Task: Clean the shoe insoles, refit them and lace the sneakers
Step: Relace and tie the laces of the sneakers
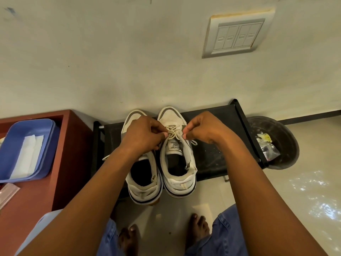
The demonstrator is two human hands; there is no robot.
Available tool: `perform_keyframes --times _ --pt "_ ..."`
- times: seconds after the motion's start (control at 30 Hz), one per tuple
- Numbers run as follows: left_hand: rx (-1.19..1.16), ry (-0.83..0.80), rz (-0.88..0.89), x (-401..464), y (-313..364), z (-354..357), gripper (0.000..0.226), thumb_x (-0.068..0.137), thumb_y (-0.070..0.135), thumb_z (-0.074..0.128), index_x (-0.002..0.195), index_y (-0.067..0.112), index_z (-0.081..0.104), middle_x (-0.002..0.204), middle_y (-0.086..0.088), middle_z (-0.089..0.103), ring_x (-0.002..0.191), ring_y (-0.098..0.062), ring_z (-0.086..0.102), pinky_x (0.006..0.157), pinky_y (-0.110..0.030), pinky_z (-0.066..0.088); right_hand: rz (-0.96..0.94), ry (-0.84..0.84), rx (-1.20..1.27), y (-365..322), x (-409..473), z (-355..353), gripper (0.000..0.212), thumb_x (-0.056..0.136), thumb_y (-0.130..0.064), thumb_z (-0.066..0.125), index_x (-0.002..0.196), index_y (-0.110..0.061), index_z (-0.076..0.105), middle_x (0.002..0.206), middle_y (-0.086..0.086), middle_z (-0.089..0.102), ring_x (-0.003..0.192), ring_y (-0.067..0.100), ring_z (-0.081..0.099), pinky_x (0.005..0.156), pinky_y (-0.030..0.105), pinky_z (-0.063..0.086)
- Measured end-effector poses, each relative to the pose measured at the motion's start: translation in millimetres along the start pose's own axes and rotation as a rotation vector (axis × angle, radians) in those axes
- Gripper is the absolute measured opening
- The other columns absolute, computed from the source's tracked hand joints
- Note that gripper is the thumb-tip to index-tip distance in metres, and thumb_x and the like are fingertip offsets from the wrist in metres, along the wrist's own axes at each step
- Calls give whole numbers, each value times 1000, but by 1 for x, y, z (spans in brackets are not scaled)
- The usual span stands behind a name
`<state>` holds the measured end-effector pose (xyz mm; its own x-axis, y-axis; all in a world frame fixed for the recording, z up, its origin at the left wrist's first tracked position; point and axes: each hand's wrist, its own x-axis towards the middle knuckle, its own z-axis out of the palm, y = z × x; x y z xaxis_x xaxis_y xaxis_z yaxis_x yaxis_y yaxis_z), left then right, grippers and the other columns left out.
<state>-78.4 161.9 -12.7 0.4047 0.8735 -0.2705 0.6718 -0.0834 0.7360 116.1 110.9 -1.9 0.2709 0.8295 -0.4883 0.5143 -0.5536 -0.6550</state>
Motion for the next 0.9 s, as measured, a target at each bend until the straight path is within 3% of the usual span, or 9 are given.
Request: perform_keyframes --times 0.17,0.43,0.7,0.83,0.9 --pt "-19 -20 13 2 -2 0 1 87 22 80 88 21 80 74 1 77 64 -22 75 68 -44 65 -17 6 -32 -3 4 11 10 75 -15 85 83 -19 80 93 -2 76 94 16 70 92 38 57" --pt "66 39 62 2 -2 5 3 91 23 76 89 21 75 75 2 75 56 -15 71 70 -43 64 -42 91 -28 -4 7 16 8 80 -13 79 80 -21 77 91 -4 75 91 14 70 89 37 59" --pt "129 83 60 5 -4 6 5 92 20 72 89 25 72 79 5 73 79 -16 70 78 -36 59 -22 100 -27 -1 14 18 4 81 -14 73 82 -17 76 87 3 75 86 21 73 85 40 61" --pt "121 85 73 5 -7 7 7 92 20 70 89 26 69 80 6 75 81 -15 72 83 -41 59 -22 91 12 -2 13 18 2 84 -16 70 83 -15 71 87 5 76 87 22 75 72 35 55" --pt "120 77 75 5 -6 6 8 93 20 70 89 27 69 80 8 75 80 -12 72 84 -41 60 -30 73 5 -3 12 18 2 84 -16 69 85 -15 71 86 4 77 85 21 75 73 37 58"
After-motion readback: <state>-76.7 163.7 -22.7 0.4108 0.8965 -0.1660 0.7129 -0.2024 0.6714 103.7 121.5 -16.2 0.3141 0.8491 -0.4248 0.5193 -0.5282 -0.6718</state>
